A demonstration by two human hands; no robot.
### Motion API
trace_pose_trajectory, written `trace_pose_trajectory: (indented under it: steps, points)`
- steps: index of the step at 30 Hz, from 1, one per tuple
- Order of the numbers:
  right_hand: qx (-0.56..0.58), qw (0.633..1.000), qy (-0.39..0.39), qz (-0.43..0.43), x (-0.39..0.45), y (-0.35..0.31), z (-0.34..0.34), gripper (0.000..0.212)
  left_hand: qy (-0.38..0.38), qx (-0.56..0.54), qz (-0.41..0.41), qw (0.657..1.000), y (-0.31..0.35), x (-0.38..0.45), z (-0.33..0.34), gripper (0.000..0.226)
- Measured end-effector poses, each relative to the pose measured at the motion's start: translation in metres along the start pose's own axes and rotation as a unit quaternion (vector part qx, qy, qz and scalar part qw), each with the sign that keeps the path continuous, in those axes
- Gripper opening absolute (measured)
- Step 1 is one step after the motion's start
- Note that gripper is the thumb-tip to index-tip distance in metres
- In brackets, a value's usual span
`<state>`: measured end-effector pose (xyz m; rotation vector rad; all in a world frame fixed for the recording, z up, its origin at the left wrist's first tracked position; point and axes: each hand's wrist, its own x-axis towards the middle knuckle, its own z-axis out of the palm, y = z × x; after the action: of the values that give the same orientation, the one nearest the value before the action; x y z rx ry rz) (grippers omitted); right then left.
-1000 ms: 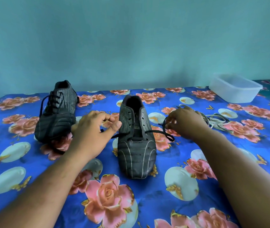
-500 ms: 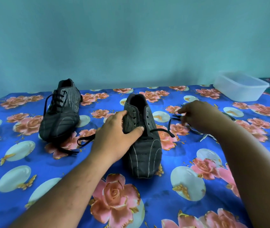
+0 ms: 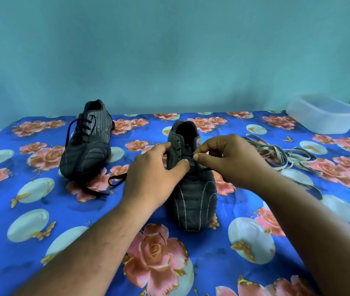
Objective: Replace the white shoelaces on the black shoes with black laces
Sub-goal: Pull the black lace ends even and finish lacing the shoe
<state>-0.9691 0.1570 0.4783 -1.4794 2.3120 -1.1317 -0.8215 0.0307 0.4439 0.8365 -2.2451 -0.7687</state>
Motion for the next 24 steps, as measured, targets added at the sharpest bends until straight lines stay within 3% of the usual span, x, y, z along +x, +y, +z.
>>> trace_pose_trajectory:
  steps: [3, 7, 10, 13, 17, 20, 24]
  points:
    - [0.011, 1.0, 0.015, -0.01, -0.001, 0.0, 0.007, 0.007, 0.002, -0.003, 0.002, 1.0, -0.001, -0.001, -0.002, 0.072]
    - [0.003, 0.999, 0.022, -0.023, 0.0, 0.0, 0.018, 0.011, 0.003, -0.033, 0.0, 0.999, -0.001, -0.003, -0.005, 0.062]
    - [0.002, 0.999, 0.026, -0.02, 0.003, 0.005, 0.028, 0.007, -0.002, -0.033, 0.009, 0.999, -0.001, -0.004, -0.006, 0.073]
    - [-0.004, 0.999, 0.03, -0.02, 0.004, 0.003, 0.033, 0.024, -0.011, -0.032, 0.012, 0.999, -0.003, -0.004, -0.006, 0.074]
    - [-0.019, 0.998, 0.042, -0.033, 0.004, 0.003, 0.033, 0.026, -0.033, -0.031, 0.023, 0.999, -0.009, -0.003, -0.009, 0.063]
    - [-0.011, 0.998, 0.05, -0.022, 0.004, 0.005, 0.034, 0.01, -0.047, -0.033, 0.036, 0.998, -0.016, 0.0, -0.011, 0.052]
    - [-0.004, 0.998, 0.055, -0.012, 0.003, 0.005, 0.035, 0.016, -0.055, -0.073, 0.059, 0.994, -0.025, 0.008, -0.013, 0.023]
